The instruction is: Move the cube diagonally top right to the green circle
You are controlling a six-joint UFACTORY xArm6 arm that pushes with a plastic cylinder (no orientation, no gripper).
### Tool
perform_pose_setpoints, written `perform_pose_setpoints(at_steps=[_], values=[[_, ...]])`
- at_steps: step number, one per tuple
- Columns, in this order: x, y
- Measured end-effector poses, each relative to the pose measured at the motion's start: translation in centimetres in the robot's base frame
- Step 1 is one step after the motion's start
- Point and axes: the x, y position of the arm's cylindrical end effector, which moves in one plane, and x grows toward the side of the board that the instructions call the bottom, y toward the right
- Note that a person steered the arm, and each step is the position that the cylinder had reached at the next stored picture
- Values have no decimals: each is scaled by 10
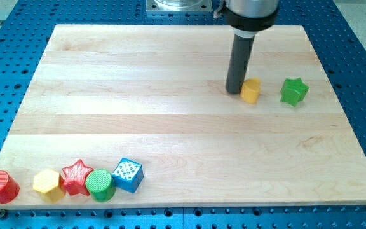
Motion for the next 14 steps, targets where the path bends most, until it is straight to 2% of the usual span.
perform_pose_setpoints(at_steps=[1, 2, 3, 4, 5, 8, 10, 11, 12, 13, 14], values=[[0, 1], [64, -115], [171, -143], [220, -136], [221, -125], [221, -167], [221, -242], [221, -240], [212, -171], [192, -155], [221, -159]])
